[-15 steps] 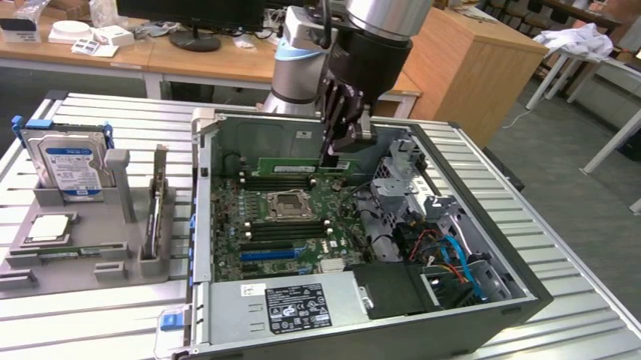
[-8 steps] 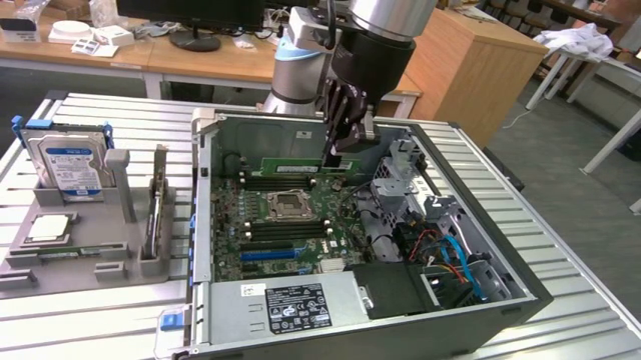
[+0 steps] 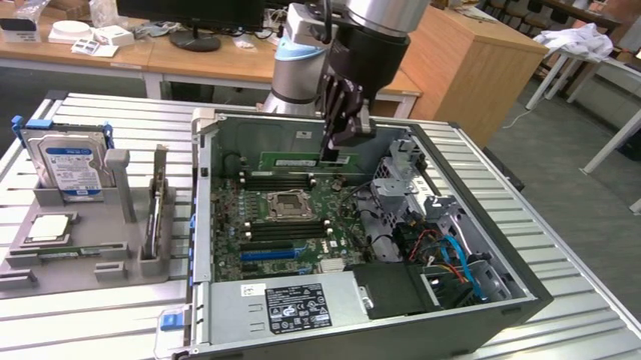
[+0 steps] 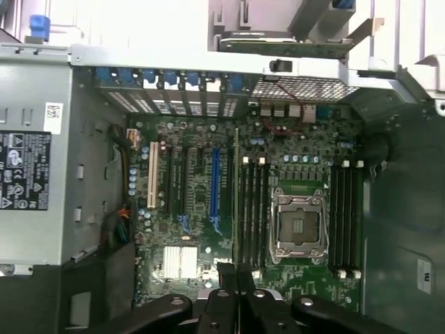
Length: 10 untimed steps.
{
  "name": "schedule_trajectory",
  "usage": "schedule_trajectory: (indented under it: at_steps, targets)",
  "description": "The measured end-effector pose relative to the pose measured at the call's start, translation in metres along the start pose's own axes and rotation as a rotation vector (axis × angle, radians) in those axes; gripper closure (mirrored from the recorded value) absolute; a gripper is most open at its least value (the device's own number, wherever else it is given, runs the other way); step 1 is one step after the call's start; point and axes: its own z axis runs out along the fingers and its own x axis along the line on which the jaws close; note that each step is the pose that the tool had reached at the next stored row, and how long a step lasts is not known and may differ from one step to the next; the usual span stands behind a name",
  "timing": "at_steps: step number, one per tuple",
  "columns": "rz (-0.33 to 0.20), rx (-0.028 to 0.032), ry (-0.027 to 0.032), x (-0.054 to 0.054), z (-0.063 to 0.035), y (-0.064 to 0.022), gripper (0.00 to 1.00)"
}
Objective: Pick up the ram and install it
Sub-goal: 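Pick up the ram and move it above insertion slot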
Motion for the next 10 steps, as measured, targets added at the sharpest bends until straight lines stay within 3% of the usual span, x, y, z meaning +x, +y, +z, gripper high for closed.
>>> schedule_trajectory:
  at_steps: [10]
  targets:
    - [0.0,0.0011,0.0001,-0.028,0.0021,-0.0007,0.88]
